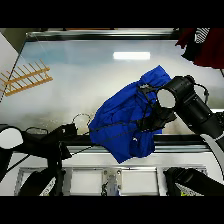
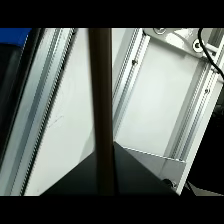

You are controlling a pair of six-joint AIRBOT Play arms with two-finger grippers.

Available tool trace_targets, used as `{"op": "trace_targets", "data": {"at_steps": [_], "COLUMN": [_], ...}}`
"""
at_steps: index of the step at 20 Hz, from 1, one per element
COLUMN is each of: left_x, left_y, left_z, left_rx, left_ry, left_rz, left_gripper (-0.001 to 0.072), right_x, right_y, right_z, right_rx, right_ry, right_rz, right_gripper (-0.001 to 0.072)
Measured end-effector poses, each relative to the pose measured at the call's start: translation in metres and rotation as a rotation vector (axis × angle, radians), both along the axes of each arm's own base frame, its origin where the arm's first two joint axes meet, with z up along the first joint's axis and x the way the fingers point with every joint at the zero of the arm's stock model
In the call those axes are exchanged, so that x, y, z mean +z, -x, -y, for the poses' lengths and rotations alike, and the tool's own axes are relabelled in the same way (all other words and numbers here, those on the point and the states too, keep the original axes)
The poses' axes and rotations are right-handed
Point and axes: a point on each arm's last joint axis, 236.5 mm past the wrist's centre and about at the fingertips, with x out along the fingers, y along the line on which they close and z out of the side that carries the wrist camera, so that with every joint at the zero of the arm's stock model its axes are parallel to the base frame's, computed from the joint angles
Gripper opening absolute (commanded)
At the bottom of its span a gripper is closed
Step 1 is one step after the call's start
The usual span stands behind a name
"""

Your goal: Fold the clothes and pants, and hang the long-sleeved shirts on hangers.

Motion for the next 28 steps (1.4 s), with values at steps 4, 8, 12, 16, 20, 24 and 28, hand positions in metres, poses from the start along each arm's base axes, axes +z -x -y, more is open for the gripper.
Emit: {"op": "trace_targets", "data": {"at_steps": [4, 8, 12, 16, 20, 24, 28], "left_x": [0.007, 0.003, -0.007, -0.014, -0.015, -0.018, -0.023], "left_y": [0.005, 0.001, -0.008, -0.013, -0.014, -0.001, 0.017], "left_z": [-0.001, 0.0, 0.003, 0.004, 0.005, 0.001, -0.003], "left_rx": [0.002, 0.013, 0.024, 0.029, 0.035, 0.036, 0.058], "left_ry": [0.01, 0.004, -0.006, -0.015, -0.011, -0.001, 0.003], "left_rz": [0.044, 0.015, -0.03, -0.067, -0.056, -0.019, -0.003], "left_gripper": [0.0009, 0.0008, 0.0008, 0.0008, 0.0007, 0.0009, 0.0009], "right_x": [0.0, 0.0, 0.0, 0.0, 0.0, 0.0, 0.0], "right_y": [0.0, 0.0, 0.0, 0.0, 0.0, -0.001, -0.001], "right_z": [0.0, 0.0, 0.0, 0.0, 0.0, 0.0, 0.0], "right_rx": [0.0, 0.0, 0.0, 0.0, 0.0, 0.0, -0.001], "right_ry": [0.0, 0.0, 0.0, 0.0, 0.0, -0.002, -0.003], "right_rz": [0.0, 0.0, 0.0, 0.0, 0.0, 0.002, 0.004], "right_gripper": [0.0008, 0.0008, 0.0008, 0.0008, 0.0008, 0.0008, 0.0008]}}
